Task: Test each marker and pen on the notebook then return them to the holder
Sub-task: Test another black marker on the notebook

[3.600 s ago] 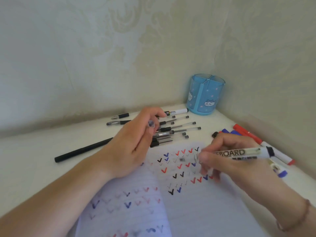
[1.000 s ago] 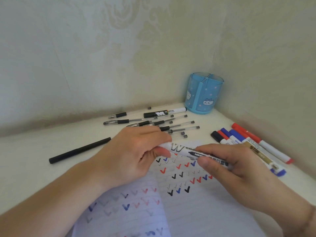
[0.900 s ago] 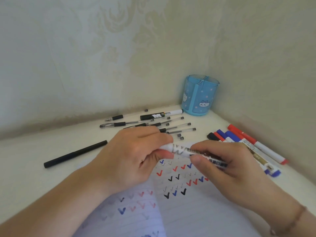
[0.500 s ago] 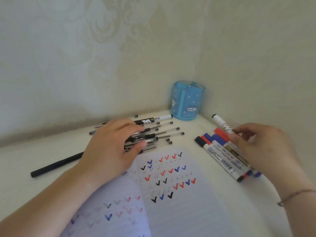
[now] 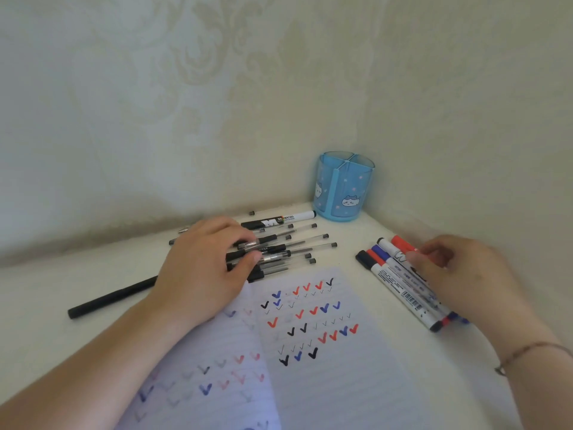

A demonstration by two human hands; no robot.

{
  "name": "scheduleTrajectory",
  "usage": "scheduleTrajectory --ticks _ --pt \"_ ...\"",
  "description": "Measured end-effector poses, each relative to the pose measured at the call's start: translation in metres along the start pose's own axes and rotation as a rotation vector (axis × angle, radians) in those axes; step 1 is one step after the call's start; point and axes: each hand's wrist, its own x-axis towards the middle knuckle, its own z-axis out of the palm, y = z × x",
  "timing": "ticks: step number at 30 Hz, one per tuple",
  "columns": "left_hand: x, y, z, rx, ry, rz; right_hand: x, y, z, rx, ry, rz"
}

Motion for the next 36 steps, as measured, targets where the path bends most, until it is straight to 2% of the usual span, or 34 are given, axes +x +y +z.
scheduleTrajectory --ticks 4,8,12,17,21,28,31,33,36 --pt "0.000 -0.009 0.000 0.044 0.069 -0.065 -0.008 -0.027 0.001 -0.031 0.132 -0.213" --pt "0.002 -0.013 0.002 0.019 0.123 -0.091 0.000 -0.075 0.018 -0.232 -0.041 -0.447" --pt "0.004 -0.012 0.001 -0.046 0.193 -0.099 0.037 -0.118 0.061 -0.383 -0.175 -0.634" --pt "0.004 -0.014 0.002 -0.027 0.191 -0.081 0.072 -0.144 0.105 -0.673 -0.157 -0.679" --pt "0.005 -0.016 0.002 0.047 0.203 -0.085 0.078 -0.152 0.105 -0.710 -0.116 -0.716" --pt "0.004 -0.008 -0.003 0.130 0.212 0.013 0.027 -0.148 0.056 -0.502 0.147 -0.903" --pt "0.002 -0.003 -0.001 0.120 0.231 0.159 -0.016 -0.133 0.039 -0.233 0.233 -0.986" --pt "0.000 -0.001 0.002 -0.044 0.197 0.244 -0.038 -0.122 0.029 0.082 0.194 -0.857" --pt "-0.004 0.006 0.001 -0.275 0.071 0.266 -0.060 -0.112 0.021 0.736 -0.057 -0.450"
